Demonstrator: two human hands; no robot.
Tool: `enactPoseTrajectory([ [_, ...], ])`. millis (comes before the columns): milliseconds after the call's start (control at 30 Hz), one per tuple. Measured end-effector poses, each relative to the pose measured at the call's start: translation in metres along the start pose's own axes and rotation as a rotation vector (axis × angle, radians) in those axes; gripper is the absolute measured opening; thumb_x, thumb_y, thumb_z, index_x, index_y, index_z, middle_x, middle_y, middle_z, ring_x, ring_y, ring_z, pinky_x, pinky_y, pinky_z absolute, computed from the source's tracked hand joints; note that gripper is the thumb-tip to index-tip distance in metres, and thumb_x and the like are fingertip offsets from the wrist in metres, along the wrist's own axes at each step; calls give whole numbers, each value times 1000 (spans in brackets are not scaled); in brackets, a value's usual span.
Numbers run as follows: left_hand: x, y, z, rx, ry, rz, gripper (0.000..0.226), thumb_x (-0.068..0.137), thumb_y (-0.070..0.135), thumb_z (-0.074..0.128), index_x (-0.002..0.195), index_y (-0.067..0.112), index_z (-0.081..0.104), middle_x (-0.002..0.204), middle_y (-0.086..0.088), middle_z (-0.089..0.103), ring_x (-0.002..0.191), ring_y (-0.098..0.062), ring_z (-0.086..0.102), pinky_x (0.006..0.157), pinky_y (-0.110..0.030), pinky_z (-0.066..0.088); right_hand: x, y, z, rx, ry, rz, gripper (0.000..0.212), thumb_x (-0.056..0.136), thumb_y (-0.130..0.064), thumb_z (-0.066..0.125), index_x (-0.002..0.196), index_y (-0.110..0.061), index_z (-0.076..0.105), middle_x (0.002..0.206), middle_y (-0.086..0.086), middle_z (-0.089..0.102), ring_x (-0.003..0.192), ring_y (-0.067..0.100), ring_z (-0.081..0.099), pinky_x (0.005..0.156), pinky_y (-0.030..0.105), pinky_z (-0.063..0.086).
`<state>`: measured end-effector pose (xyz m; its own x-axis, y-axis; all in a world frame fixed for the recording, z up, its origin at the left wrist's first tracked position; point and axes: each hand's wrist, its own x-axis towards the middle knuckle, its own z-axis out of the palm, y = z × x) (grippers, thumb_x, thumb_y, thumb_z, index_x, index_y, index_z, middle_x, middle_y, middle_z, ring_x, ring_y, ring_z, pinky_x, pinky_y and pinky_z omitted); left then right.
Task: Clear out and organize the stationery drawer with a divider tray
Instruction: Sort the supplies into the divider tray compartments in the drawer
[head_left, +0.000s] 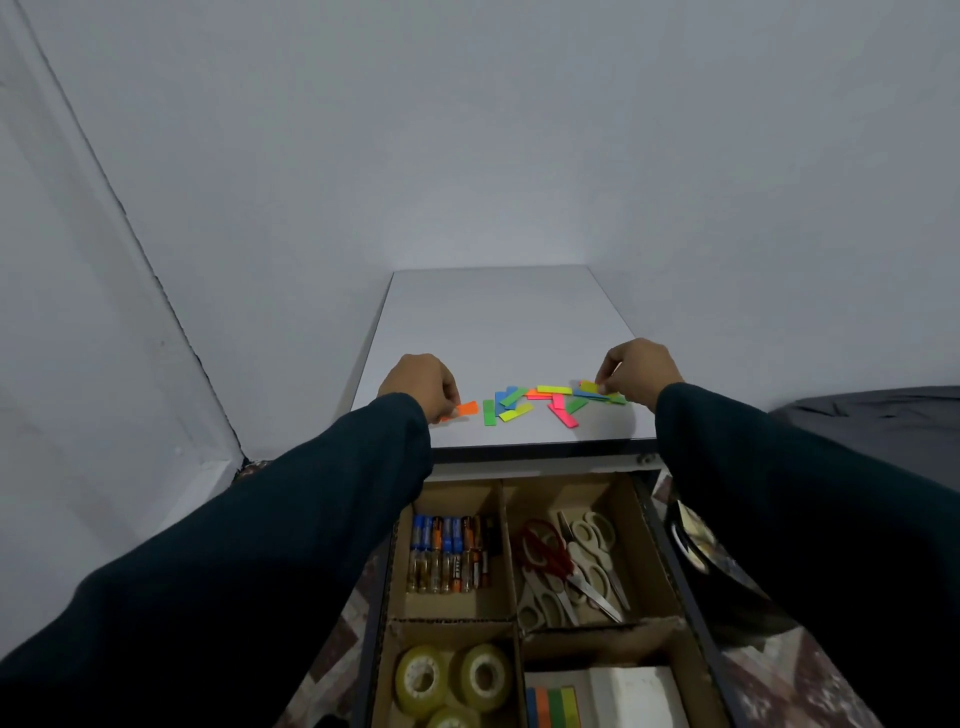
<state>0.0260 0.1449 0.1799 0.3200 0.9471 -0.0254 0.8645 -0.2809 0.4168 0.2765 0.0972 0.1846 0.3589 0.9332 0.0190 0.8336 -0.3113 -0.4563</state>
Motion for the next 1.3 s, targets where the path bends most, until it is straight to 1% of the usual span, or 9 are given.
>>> enactPoseTrajectory([
  [100, 2, -1, 2, 7, -3, -4, 15, 85, 10, 67, 98, 5, 71, 98, -10, 70, 80, -16, 58, 87, -30, 53, 4, -4, 7, -56, -28, -25, 18, 84, -5, 67, 102, -4, 70, 110, 11, 67, 103, 24, 59, 73, 22, 45],
  [167, 4, -3, 2, 8, -5, -6, 16, 85, 10, 66, 99, 4, 71, 99, -11, 70, 81, -16, 58, 87, -29, 53, 7, -6, 14, -145, -47, -29, 23, 88, -9, 63, 109, -5, 67, 114, 10, 64, 108, 26, 58, 80, 25, 46],
  [567, 8, -8, 8, 19, -35, -7, 17, 85, 9, 66, 101, 4, 70, 101, -11, 70, 81, -16, 57, 88, -28, 52, 10, 4, 28, -360, 75, -119, 21, 92, -5, 48, 106, -7, 63, 112, 10, 59, 101, 27, 57, 82, 32, 47],
  [767, 8, -9, 7, 11, -33, -9, 16, 85, 8, 66, 100, 3, 70, 100, -12, 69, 80, -17, 59, 85, -28, 54, 12, 3, 14, 54, 95, -22, 10, 88, -4, 57, 82, -8, 64, 99, 11, 66, 94, 26, 59, 78, 32, 48],
  [900, 7, -9, 8, 14, -21, -13, 17, 85, 9, 67, 101, 3, 70, 102, -12, 69, 82, -18, 58, 88, -29, 53, 8, 5, 2, 347, 38, 70, 29, 83, 5, 64, 64, -14, 53, 72, 5, 60, 65, 17, 55, 56, 22, 45],
  [967, 6, -9, 9, 17, -27, -15, 19, 85, 10, 66, 102, 3, 69, 102, -13, 68, 84, -19, 58, 89, -30, 53, 6, 6, 0, 401, 27, 100, 28, 79, 7, 68, 65, -13, 53, 77, 10, 60, 62, 16, 54, 53, 20, 43],
  [1033, 5, -8, 8, 25, -29, -13, 19, 85, 12, 67, 102, 3, 69, 102, -12, 69, 85, -19, 59, 89, -31, 53, 3, 6, -1, 358, 27, 81, 24, 76, 5, 72, 67, -12, 57, 85, 12, 61, 71, 20, 57, 58, 24, 49],
  [1133, 3, -5, 6, 36, -19, -1, 19, 85, 11, 67, 102, 4, 70, 102, -11, 69, 86, -19, 60, 90, -32, 53, -1, 5, -2, 166, 6, 18, 10, 76, 0, 74, 82, -4, 68, 90, 12, 65, 83, 19, 57, 82, 34, 55],
  [1300, -1, 0, 9, 128, -10, 23, 17, 86, 14, 65, 102, 8, 70, 105, -8, 69, 97, -22, 63, 90, -29, 51, -14, -2, -1, -123, -26, -71, 13, 82, -3, 68, 95, -1, 70, 104, 13, 68, 100, 24, 62, 92, 33, 50],
])
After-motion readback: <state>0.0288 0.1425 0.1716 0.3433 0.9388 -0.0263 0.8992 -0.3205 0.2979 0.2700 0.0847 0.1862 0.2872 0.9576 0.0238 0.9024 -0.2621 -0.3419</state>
